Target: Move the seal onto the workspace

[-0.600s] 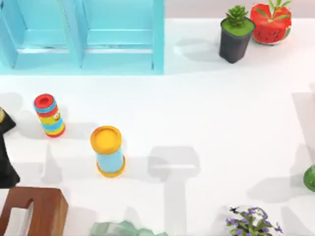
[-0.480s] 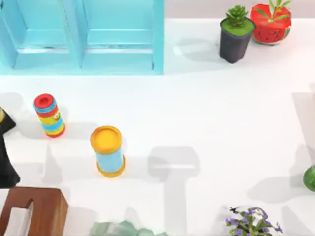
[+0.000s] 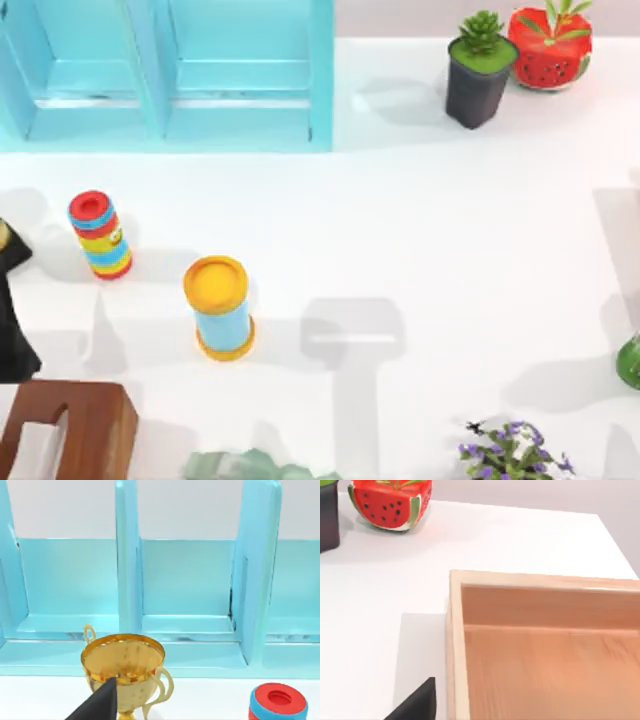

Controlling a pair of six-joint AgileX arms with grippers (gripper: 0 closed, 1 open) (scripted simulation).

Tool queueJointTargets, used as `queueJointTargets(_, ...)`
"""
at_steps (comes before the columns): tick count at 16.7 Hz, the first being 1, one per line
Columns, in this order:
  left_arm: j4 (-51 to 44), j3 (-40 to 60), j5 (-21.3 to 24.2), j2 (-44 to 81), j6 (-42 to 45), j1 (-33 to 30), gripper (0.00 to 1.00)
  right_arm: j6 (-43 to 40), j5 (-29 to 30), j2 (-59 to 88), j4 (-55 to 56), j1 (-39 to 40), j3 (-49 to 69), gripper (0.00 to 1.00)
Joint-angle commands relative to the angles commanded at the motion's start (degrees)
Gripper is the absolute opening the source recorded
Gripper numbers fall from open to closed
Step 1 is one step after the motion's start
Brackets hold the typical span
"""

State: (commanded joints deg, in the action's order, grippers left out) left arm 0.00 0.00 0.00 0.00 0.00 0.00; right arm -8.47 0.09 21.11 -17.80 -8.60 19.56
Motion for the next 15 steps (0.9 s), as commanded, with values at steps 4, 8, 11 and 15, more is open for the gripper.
queueJointTargets(4, 0.00, 0.00, 0.00, 0.00, 0.00, 0.00, 1.00, -5.00, -0.37, 23.32, -17.13, -5.58, 14.61, 1.00)
queueJointTargets(8, 0.00, 0.00, 0.00, 0.00, 0.00, 0.00, 1.00, -10.20, -0.50, 47.68, -32.85, -10.82, 30.39, 1.00)
queueJointTargets(11, 0.00, 0.00, 0.00, 0.00, 0.00, 0.00, 1.00, -14.21, -0.35, 61.13, -41.68, -14.58, 41.58, 1.00)
queueJointTargets(15, 0.00, 0.00, 0.00, 0.00, 0.00, 0.00, 1.00, -18.87, -0.08, 71.34, -50.17, -19.12, 53.75, 1.00)
